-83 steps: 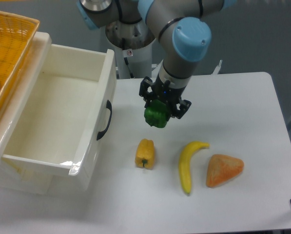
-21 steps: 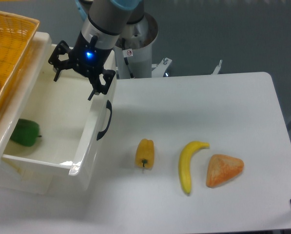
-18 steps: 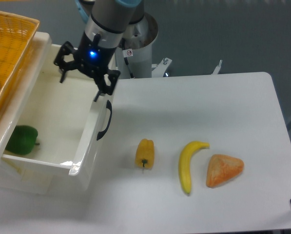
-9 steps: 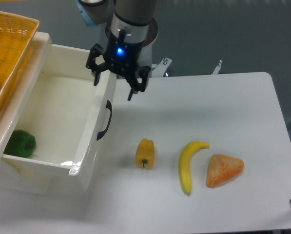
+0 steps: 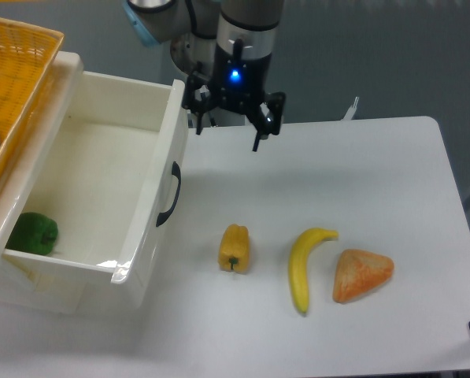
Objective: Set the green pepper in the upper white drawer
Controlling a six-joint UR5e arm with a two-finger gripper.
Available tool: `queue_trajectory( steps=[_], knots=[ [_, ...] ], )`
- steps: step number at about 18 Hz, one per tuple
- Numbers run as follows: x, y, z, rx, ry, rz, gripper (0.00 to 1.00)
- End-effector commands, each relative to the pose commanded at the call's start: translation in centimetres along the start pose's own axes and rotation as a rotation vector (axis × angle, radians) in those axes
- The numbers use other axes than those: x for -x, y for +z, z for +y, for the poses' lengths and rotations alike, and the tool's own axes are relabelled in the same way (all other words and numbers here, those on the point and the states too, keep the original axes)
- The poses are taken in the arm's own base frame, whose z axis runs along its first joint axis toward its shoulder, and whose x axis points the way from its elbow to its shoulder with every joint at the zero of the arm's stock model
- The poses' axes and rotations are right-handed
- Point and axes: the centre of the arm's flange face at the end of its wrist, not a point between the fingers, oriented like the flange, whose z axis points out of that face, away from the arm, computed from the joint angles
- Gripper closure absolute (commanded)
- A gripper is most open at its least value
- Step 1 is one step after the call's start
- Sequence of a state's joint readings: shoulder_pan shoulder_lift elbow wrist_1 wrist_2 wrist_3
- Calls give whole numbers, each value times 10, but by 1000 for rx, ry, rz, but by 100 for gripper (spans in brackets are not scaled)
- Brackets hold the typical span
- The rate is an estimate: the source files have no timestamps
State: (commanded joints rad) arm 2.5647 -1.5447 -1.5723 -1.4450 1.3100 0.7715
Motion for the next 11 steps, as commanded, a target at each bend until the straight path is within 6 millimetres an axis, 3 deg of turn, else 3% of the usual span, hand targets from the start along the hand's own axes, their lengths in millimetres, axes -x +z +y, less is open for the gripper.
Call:
queue_trajectory(
  steps=[6,11],
  knots=[
    [32,12,22,61,-10,-27,0],
    [46,18,31,85,76,-30,0]
  ],
)
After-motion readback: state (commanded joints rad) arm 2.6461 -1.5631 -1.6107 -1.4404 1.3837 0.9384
